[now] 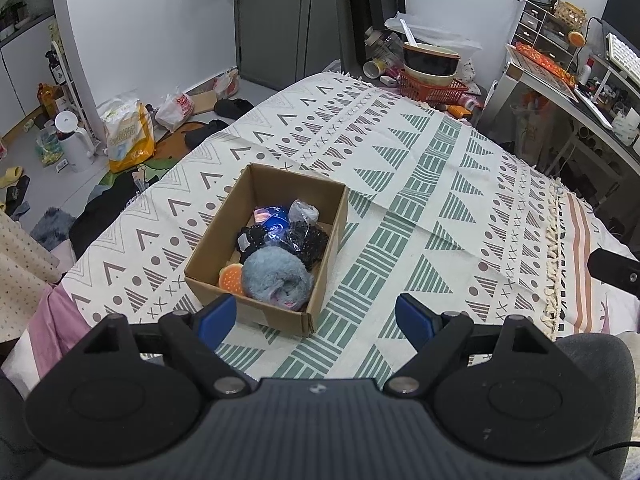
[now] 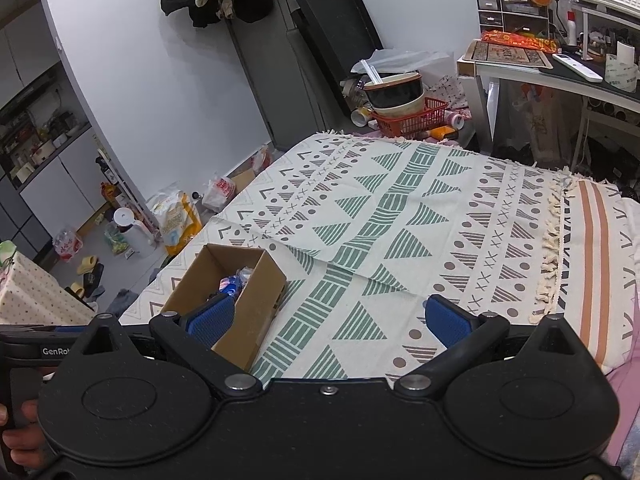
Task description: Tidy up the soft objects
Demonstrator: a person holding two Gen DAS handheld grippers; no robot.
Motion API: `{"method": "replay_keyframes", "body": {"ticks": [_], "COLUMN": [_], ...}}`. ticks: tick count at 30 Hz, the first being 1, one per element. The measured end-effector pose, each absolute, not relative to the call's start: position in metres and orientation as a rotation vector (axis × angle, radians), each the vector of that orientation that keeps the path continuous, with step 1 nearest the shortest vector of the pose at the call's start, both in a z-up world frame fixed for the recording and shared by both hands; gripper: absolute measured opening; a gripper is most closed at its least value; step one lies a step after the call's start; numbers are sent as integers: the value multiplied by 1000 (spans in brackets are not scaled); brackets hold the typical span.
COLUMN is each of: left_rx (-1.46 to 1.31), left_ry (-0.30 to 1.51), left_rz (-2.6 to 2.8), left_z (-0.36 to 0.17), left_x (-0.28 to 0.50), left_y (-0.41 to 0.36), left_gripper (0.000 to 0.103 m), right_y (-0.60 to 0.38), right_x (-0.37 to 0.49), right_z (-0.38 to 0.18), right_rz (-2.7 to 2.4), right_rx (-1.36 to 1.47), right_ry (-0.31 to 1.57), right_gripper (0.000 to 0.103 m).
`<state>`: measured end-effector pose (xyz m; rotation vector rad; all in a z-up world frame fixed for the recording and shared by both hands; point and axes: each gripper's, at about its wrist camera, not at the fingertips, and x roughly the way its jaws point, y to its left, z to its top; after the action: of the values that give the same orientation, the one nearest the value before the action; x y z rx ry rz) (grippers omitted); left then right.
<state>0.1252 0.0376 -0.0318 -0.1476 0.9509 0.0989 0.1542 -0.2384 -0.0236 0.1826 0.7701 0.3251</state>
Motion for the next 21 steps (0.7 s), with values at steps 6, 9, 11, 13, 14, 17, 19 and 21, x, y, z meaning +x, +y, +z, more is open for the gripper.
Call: {"method": "replay_keyframes", "body": {"ticks": [6,9,11,13,14,17,19,21], "left_rx": [-140,-139,-138,-135,-135,-135,-131,-129], "left_ry": [944,941,942,943,943,939,935,932], "left_rz": [92,90,89,86,84,80,82,80], "left_z": [-29,-28,-28,-28,-27,-27,-26,-25], "left_x": [125,125,125,125,125,124,123,122], "left_y": [35,33,33,31,30,29,28,27], "left_gripper": [86,86,86,86,86,86,86,86], "right_y": [-239,-239,-240,-241,-241,-242,-243,-243], "right_x": [153,152,152,152,152,152,151,151], "right_z": [-23,-22,-22,-22,-22,-21,-21,-22], "right_rz": [320,318,315,315,315,313,311,311], "right_rx": [178,178,175,175,175,175,177,180], "right_ry": [764,764,762,761,761,762,765,765], "right_gripper": [103,103,103,103,103,103,103,103]}}
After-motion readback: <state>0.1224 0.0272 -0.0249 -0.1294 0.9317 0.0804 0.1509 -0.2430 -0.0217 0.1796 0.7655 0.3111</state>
